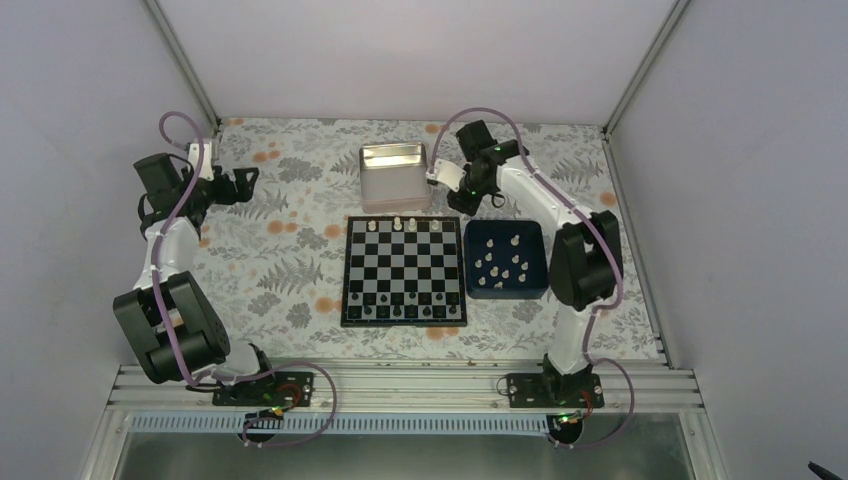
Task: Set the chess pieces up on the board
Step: Place the chess piece on the chessboard.
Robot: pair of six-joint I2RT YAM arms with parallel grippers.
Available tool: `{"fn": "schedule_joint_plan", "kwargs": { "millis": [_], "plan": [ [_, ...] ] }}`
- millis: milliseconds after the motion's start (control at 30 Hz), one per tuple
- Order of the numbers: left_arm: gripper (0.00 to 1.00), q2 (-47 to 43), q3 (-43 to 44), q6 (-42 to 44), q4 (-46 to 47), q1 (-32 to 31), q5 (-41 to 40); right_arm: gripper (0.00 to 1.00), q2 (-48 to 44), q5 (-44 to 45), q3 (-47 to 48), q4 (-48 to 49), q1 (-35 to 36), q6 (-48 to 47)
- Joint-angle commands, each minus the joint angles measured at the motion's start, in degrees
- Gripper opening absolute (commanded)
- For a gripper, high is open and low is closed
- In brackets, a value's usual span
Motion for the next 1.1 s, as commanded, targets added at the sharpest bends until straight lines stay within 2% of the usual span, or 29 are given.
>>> {"fn": "schedule_joint_plan", "kwargs": {
  "millis": [0,300,1067],
  "plan": [
    [1.00,-0.3,-0.3,1.0,0.1,0.6,1.7,0.09,5.6,0.6,2.7,-1.4,0.5,0.4],
    [1.00,0.0,-0.5,0.9,0.2,0.9,2.0,0.09,11.3,0.2,4.6,-1.7,1.8,-0.2],
    [1.00,0.4,-0.3,0.9,0.1,1.1,2.7,0.11,14.0,2.7,1.9,0.8,2.1,-0.3]
  ]
}}
